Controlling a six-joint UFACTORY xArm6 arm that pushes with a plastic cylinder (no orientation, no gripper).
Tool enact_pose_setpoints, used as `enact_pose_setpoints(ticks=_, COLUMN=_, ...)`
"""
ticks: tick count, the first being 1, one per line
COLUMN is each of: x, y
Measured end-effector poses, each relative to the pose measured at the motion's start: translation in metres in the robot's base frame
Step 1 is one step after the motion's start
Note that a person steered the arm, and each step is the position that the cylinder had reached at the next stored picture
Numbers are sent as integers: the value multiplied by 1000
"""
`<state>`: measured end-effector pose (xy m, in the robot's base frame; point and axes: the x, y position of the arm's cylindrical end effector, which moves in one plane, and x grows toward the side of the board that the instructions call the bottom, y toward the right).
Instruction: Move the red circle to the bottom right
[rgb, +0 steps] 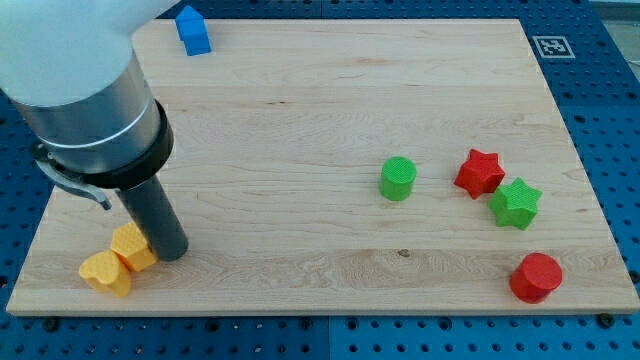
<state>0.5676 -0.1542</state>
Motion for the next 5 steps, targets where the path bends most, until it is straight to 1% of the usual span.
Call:
enact_pose_setpoints(ticks=1, x=0, y=0)
enact_pose_setpoints(ticks=2, x=-3, y=36)
enact_pose_setpoints(ticks=4, x=-6, y=154)
enact_pose_setpoints(ticks=5, x=-6, y=199)
